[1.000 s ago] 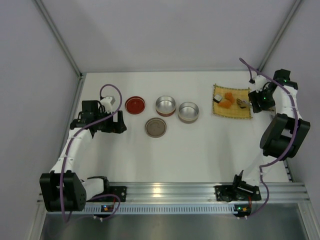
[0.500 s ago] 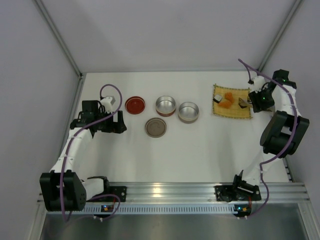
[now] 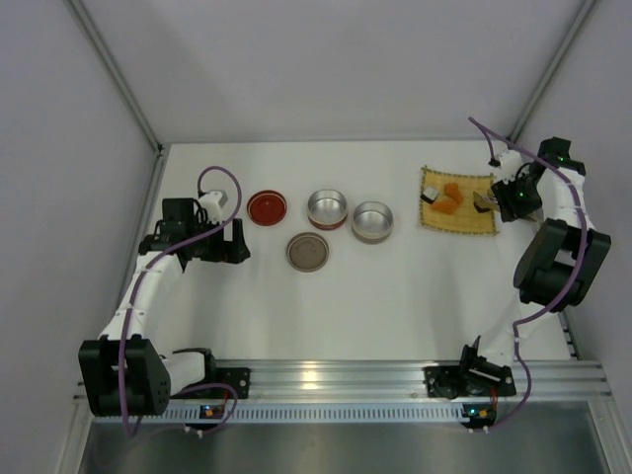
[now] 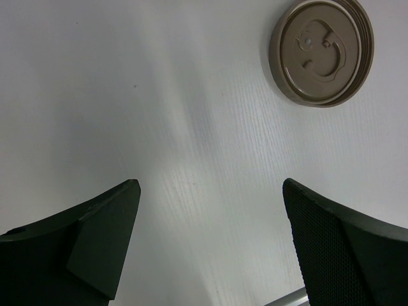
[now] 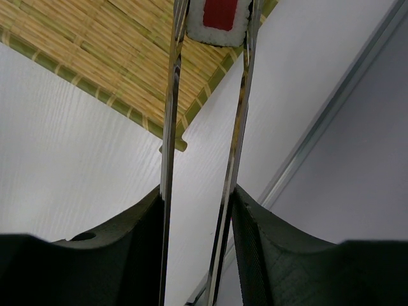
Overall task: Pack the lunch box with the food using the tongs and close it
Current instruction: Pick up the fake food from the plate.
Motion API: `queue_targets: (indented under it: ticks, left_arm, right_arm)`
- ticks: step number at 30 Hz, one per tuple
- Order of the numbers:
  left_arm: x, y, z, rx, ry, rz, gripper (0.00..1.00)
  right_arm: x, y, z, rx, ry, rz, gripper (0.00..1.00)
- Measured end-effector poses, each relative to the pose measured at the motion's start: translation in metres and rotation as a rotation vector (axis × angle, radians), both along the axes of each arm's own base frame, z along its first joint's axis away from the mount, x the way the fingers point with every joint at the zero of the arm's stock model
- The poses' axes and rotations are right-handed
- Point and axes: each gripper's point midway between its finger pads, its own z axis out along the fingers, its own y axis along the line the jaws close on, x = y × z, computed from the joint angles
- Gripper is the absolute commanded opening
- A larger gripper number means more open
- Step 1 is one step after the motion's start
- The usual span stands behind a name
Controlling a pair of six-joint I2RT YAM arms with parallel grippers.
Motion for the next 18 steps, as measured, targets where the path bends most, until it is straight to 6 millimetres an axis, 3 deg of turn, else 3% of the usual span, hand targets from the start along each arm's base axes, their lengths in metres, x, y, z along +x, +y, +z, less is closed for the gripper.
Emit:
queue_targets:
  ticks: [9,18]
  left_arm:
    - [0.000,0.000,0.000,0.000,0.000,0.000,0.98]
    - [0.000,0.000,0.000,-0.001,0.000,0.000,0.98]
  right_arm:
    - [-0.001,0.003,0.006,0.004,-0.012,0.011,0.28]
    - [-0.007,0.012,0.032,0.022,-0.061,0.027,0.26]
